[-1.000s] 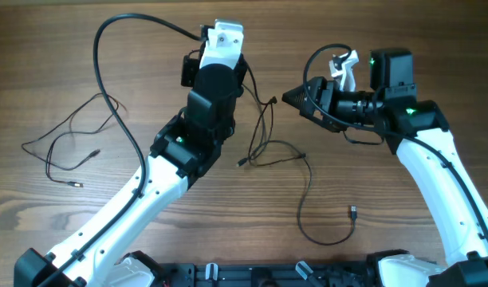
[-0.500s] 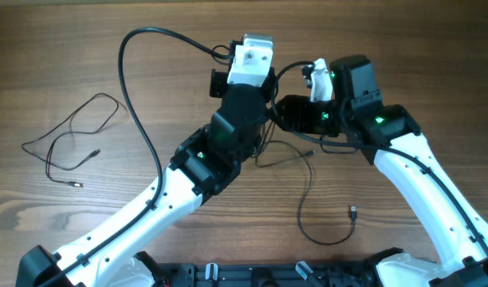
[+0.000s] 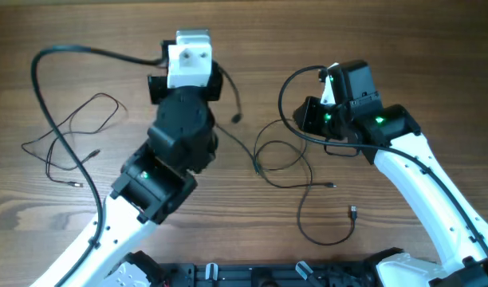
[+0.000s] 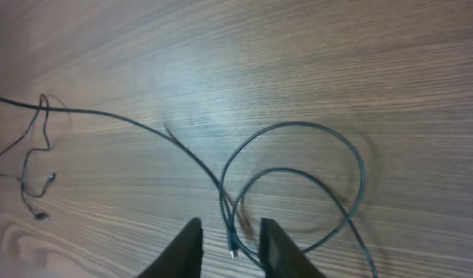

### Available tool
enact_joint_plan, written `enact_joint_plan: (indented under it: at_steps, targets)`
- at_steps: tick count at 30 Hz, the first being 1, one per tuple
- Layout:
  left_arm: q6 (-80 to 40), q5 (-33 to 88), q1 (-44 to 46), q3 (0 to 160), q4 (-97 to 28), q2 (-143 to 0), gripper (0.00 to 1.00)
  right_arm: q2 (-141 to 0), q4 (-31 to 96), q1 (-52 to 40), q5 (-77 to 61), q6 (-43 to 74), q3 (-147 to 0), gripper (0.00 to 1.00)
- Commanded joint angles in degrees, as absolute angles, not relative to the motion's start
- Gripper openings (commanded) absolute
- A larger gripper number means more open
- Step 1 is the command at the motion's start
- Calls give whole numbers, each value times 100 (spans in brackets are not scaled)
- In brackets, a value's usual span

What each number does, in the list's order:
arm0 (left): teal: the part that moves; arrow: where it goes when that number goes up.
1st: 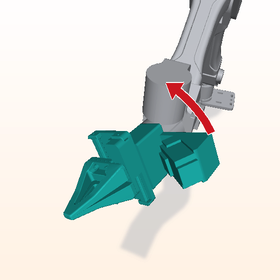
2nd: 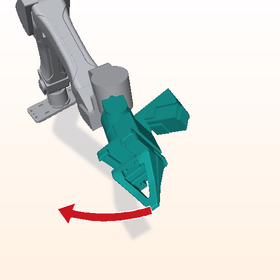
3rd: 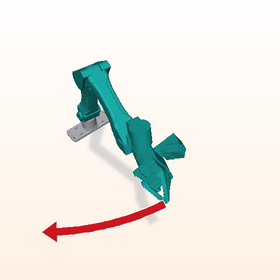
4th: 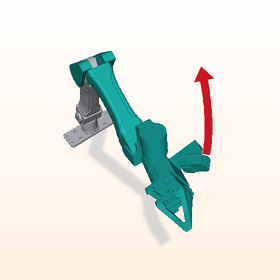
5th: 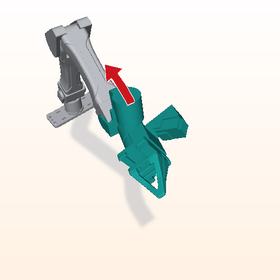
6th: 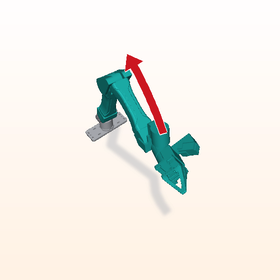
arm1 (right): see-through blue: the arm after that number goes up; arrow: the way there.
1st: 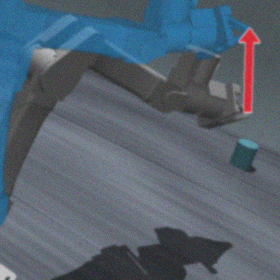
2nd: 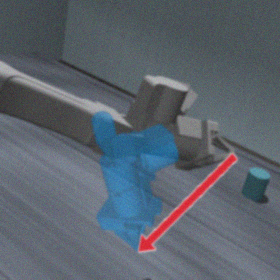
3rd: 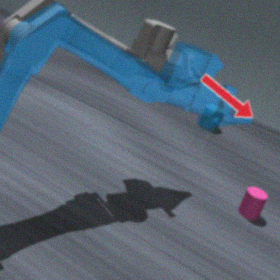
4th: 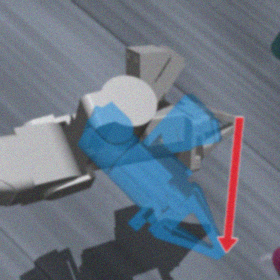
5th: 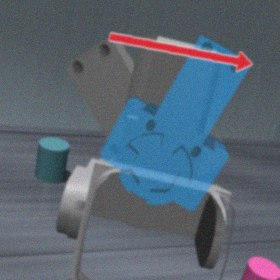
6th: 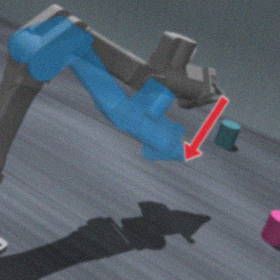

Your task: Untangle cables

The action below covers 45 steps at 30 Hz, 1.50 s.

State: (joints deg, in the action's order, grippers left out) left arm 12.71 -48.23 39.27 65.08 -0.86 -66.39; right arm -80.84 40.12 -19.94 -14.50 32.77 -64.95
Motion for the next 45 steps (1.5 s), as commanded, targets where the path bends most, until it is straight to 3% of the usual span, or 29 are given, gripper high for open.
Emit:
enact_joint_plan:
  at_steps: [1,4,5,6,9,16,17,18,19,20,21,28,34,36,38,45]
  targets:
    - [624,-4954,3677,6490,-996,-6604,20,-8110,3962,-1964,-1640,3299,-6517,32]
    - [-447,-3929,3658,6490,-2440,-6604,61,-8110,3946,-1964,-1640,3297,-6525,45]
    - [-502,-2995,3658,6490,-2877,-6606,84,-8110,3909,-1964,-1640,3297,-6536,50]
    - [-504,-2602,3658,6490,-3155,-6611,100,-8095,3896,-1964,-1640,3297,-6543,54]
    - [-1098,-2969,3535,6490,-3695,-6611,100,-7852,3879,-1964,-1616,3256,-6543,64]
    - [-2029,-3076,1673,6488,-3903,-6626,100,-7526,4095,-1964,-1308,2993,-6541,68]
    - [-1715,-2980,1223,6488,-3920,-6659,77,-7526,4095,-1964,-1310,2993,-6541,68]
    - [-1566,-2982,1028,6488,-3935,-6689,70,-7526,4095,-1964,-1310,2998,-6541,68]
    - [-1356,-2932,766,6488,-3931,-6753,77,-7526,4093,-1964,-1308,2998,-6541,68]
    - [-1164,-2836,515,6488,-3933,-6820,93,-7526,4080,-1964,-1297,2998,-6541,68]
    - [-989,-2733,193,6488,-3957,-6925,100,-7526,4073,-1964,-1291,2998,-6541,70]
    - [-786,-1400,-1439,6488,-4318,-8066,100,-7526,4080,-1964,-1138,2974,-6539,81]
    - [-1096,-2591,-2086,6488,-3994,-8593,100,-7526,4169,-1964,-1140,2965,-6534,84]
    - [-2038,-2171,-2585,6488,-4097,-8744,100,-7526,4145,-1964,-1140,2910,-6534,86]
    - [-1883,-1756,-2939,6486,-3962,-8912,100,-7540,4123,-1964,-1142,2910,-6534,88]
    - [-2637,-1704,-3050,6484,-3903,-9085,100,-7555,4125,-1964,-1142,2910,-6523,89]
